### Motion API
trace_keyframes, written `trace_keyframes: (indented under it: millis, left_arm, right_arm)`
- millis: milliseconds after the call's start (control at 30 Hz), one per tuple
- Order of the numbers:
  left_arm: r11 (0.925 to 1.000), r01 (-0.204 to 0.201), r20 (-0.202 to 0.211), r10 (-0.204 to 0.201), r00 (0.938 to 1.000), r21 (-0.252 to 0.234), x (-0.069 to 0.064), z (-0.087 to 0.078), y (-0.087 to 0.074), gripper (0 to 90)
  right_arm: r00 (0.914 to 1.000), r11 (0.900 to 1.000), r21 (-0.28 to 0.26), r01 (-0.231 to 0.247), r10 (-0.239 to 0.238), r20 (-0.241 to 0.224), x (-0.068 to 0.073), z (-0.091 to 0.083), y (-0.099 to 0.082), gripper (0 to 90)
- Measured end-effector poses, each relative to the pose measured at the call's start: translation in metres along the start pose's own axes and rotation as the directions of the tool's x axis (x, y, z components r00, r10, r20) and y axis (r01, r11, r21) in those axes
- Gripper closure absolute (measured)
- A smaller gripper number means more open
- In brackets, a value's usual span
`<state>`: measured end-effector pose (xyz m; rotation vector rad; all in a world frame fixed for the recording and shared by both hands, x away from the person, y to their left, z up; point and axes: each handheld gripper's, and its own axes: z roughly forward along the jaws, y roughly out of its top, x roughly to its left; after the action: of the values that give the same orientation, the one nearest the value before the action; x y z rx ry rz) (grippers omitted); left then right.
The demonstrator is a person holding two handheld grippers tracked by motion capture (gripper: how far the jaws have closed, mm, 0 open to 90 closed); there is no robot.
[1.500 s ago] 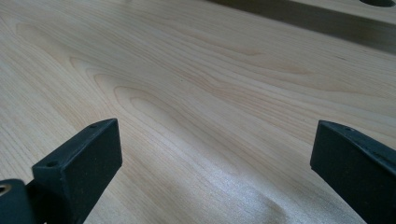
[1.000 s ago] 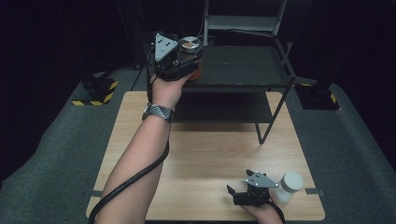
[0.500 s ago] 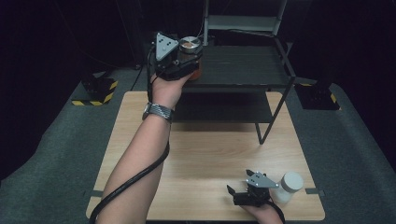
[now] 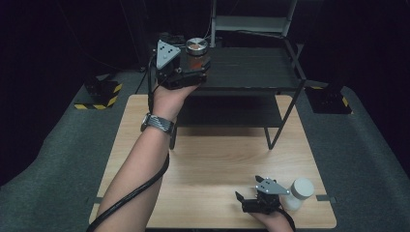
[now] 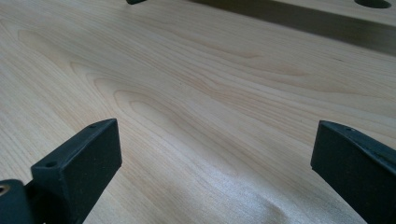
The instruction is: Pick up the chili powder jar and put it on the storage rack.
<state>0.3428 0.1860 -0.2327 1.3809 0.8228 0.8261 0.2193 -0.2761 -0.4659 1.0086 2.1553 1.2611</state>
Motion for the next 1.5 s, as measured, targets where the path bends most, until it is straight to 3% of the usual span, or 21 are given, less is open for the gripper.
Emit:
trace_keyframes:
  millis: [733, 1300, 1500]
  left_arm:
    - [0.9996, -0.027, 0.047, 0.027, 0.9985, -0.004, 0.009, -0.059, -0.03, 0.3]
    - [0.9964, -0.085, 0.063, 0.085, 0.9944, -0.003, 0.003, -0.102, -0.071, 0.3]
    - [0.9971, -0.076, 0.082, 0.075, 0.9938, 0.005, 0.002, -0.112, -0.087, 0.3]
  right_arm:
    - [1.0, 1.0, -0.007, -0.002, 0.002, 0.005, 0.001, -0.001, -0.001, 1.2]
    - [1.0, 1.0, -0.004, 0.0, 0.0, 0.008, 0.002, -0.001, -0.001, 1.2]
    - [0.9999, 1.0, -0.003, 0.002, -0.002, 0.01, 0.002, 0.0, -0.001, 1.2]
